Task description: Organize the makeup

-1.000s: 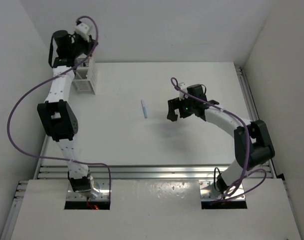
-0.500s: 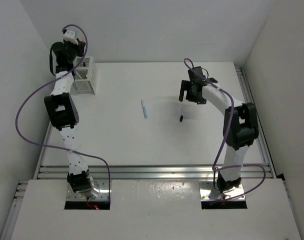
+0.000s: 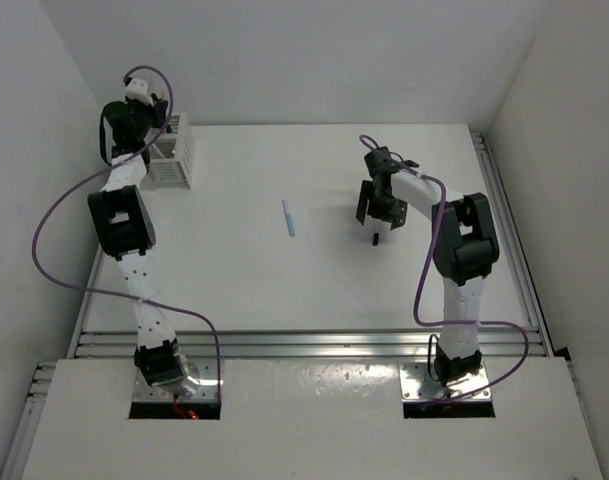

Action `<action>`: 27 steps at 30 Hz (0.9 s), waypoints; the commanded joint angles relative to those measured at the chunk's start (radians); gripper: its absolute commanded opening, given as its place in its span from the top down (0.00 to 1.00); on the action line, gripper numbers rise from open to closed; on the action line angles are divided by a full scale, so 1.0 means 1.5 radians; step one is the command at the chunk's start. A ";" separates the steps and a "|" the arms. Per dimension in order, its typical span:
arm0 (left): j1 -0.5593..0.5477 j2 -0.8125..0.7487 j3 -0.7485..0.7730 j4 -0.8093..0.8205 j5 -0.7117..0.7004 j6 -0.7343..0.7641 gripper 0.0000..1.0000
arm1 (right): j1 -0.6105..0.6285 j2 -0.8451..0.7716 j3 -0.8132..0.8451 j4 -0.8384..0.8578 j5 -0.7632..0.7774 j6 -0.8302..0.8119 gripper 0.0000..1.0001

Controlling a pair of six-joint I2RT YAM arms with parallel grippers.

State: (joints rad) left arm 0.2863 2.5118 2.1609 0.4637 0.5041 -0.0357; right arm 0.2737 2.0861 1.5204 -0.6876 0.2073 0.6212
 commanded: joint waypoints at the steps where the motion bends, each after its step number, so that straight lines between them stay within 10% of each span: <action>1: 0.018 -0.014 -0.042 0.020 0.032 0.038 0.72 | 0.004 0.008 0.019 -0.030 0.016 0.020 0.23; 10: 0.030 -0.034 -0.055 -0.005 0.047 0.029 0.22 | -0.006 0.027 -0.002 -0.034 0.006 0.019 0.44; 21: 0.030 -0.174 -0.105 -0.072 0.135 0.081 0.21 | -0.029 -0.008 -0.038 -0.048 -0.028 -0.034 0.56; 27: 0.024 -0.205 -0.121 -0.124 0.185 0.074 0.21 | -0.060 -0.123 -0.023 -0.095 -0.080 -0.194 0.33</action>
State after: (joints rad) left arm 0.3206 2.2551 1.9850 0.3119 0.7025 0.0673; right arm 0.2272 2.0396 1.4708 -0.7879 0.1284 0.4664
